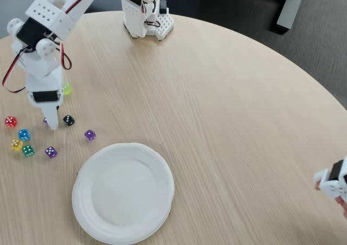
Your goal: Pick a purple dice and put it in the plate.
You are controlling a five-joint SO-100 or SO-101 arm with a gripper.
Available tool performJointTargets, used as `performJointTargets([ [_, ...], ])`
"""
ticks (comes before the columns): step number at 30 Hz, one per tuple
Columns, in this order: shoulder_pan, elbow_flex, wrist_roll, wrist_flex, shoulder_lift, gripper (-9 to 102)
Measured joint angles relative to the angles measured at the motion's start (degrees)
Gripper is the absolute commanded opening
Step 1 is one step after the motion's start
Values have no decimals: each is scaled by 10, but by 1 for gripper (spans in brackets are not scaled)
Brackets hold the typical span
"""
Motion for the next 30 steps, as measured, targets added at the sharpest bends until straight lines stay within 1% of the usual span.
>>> performJointTargets([
  [6, 0, 0, 0, 1, 0, 21],
  [13, 49, 0, -4, 1, 0, 21],
  [19, 53, 0, -11, 1, 0, 20],
  [30, 53, 0, -11, 1, 0, 11],
])
